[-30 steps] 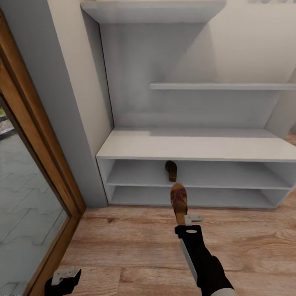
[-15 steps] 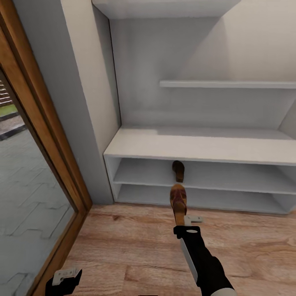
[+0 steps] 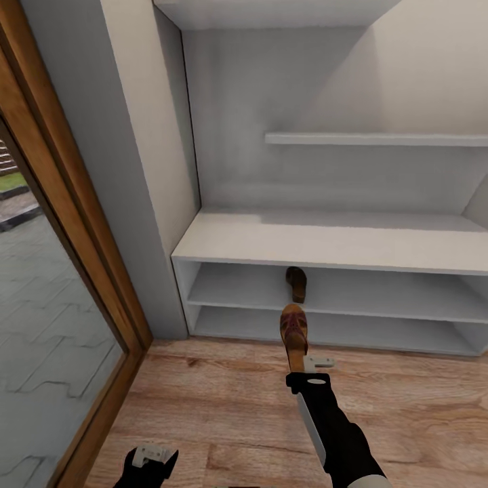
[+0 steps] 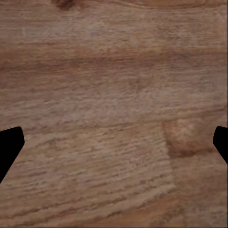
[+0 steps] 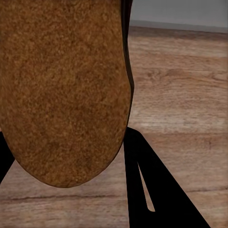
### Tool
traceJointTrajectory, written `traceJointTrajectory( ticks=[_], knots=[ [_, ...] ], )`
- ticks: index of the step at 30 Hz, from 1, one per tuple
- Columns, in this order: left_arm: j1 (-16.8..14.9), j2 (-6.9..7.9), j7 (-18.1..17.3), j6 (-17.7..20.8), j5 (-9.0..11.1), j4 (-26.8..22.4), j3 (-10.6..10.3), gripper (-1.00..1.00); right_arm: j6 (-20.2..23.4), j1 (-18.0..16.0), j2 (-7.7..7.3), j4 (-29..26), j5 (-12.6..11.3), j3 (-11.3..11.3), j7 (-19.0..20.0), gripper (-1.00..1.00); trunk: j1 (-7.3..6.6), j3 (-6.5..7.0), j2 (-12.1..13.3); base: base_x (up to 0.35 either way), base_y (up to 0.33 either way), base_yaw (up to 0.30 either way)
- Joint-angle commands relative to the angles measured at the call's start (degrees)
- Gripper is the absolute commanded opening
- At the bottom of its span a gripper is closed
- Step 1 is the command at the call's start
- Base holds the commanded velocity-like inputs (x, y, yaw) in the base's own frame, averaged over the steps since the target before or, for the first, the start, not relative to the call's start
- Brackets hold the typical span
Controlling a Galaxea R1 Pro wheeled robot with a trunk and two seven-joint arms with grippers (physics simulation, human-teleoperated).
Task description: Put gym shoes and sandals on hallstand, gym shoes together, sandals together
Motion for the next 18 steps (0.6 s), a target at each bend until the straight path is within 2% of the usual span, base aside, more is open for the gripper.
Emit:
traceJointTrajectory(
  ticks=[1,4,6,13,18],
  knots=[
    [-0.09,-0.18,-1.51,-0.18,-0.11,0.05,-0.18,1.00,0.38,-0.03,0.00,-0.06,-0.04,0.09,-0.36,-1.00,-0.01,-0.06,-0.02,0.001,0.000,0.006],
    [-0.17,-0.14,-5.68,-0.17,0.10,0.12,-0.12,1.00,0.38,-0.03,0.00,-0.05,-0.04,0.11,-0.36,-1.00,-0.01,-0.17,-0.02,0.000,0.000,0.070],
    [-0.15,0.01,-6.89,-0.20,0.15,0.14,0.08,1.00,0.38,-0.03,0.00,-0.03,-0.04,0.12,-0.36,-1.00,-0.01,-0.29,-0.02,0.000,0.000,0.119],
    [-0.11,0.07,-8.12,-0.23,0.24,0.44,0.32,1.00,0.38,-0.03,0.00,0.03,-0.04,0.16,-0.36,-1.00,-0.01,-0.74,-0.02,0.006,0.002,0.140],
    [-0.11,0.05,-8.20,-0.21,0.28,0.66,0.39,1.00,0.37,-0.03,0.00,0.06,-0.02,0.27,-0.36,-1.00,-0.01,-0.86,-0.02,0.137,0.104,0.051]
  ],
)
